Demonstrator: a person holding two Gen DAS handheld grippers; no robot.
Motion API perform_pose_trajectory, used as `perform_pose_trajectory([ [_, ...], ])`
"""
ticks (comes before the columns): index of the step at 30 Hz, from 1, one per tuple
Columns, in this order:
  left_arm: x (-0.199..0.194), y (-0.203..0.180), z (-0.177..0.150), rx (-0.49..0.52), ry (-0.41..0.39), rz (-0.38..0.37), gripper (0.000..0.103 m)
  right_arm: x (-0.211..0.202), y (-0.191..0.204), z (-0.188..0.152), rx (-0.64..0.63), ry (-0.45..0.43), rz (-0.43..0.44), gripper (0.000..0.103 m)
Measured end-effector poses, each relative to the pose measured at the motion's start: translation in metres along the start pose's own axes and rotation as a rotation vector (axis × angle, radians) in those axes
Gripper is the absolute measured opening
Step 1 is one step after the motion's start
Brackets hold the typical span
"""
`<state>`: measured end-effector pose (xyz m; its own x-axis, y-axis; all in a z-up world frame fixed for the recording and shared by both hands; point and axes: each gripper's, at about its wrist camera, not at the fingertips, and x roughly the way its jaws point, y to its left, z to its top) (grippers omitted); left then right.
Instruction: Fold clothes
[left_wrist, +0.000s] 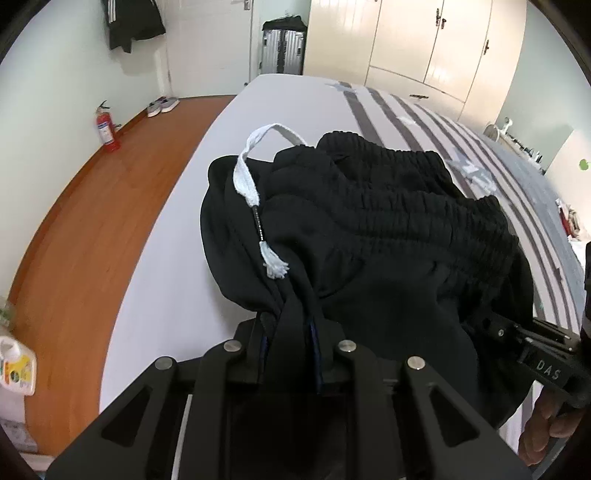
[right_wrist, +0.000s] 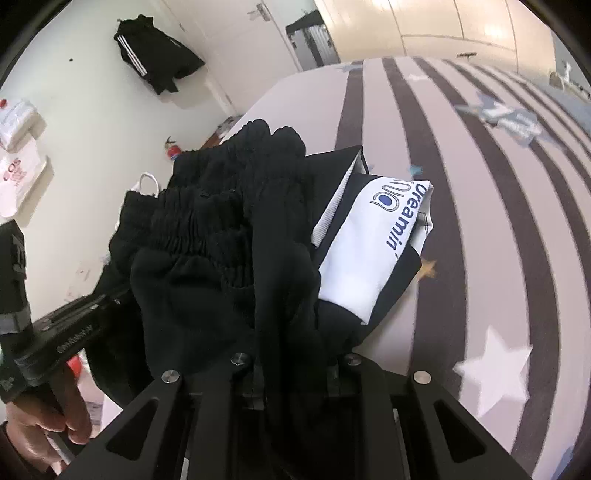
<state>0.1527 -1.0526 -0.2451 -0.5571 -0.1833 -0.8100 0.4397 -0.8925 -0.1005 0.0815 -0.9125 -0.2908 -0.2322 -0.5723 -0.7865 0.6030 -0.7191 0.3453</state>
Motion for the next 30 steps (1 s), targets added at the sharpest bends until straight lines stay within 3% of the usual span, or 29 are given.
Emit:
perform_pose_trajectory([
  [4,0.039,-0.016,0.012,0.017,0.037,-0.034,0.016,0.010,-0.013,0.017,0.010,0.008,-0.047,0.016],
  [7,0.059,-0.021,0.002,0.032,0.075,-0.024,0.017,0.024,-0.027,0.026,0.014,0.027,-0.080,0.017],
  [9,0.075,-0.017,-0.004,0.031,0.119,-0.002,0.035,0.037,-0.037,0.029,0.036,0.067,-0.079,0.029],
  [12,0.071,-0.006,-0.005,-0.012,0.119,0.001,0.058,0.032,-0.049,0.034,0.060,0.077,-0.058,0.044],
  [16,0.041,0.013,-0.008,0.000,0.070,0.010,0.062,0.000,-0.068,0.039,0.085,0.021,-0.044,0.051],
  [18,0.026,0.018,-0.009,0.018,0.042,0.039,0.063,-0.018,-0.073,0.040,0.080,-0.010,-0.081,0.052],
  [20,0.010,0.018,-0.013,0.033,0.026,0.055,0.063,-0.015,-0.121,0.054,0.078,-0.037,-0.142,0.052],
  [21,0.013,0.025,-0.008,0.025,0.027,0.056,0.063,-0.022,-0.125,0.053,0.093,-0.063,-0.178,0.052],
  [23,0.007,0.029,-0.002,0.021,0.013,0.067,0.063,-0.080,-0.161,0.020,0.106,-0.105,-0.182,0.051],
  [27,-0.015,0.013,0.012,0.044,-0.061,-0.009,0.063,-0.082,-0.120,0.026,-0.007,-0.125,-0.082,0.035],
  [29,-0.005,0.008,0.028,0.089,-0.064,-0.029,0.062,-0.050,-0.088,0.047,-0.078,-0.098,-0.015,0.028],
  [30,0.008,0.012,0.038,0.109,-0.055,-0.043,0.047,-0.041,-0.074,0.048,-0.109,-0.081,0.002,0.027],
])
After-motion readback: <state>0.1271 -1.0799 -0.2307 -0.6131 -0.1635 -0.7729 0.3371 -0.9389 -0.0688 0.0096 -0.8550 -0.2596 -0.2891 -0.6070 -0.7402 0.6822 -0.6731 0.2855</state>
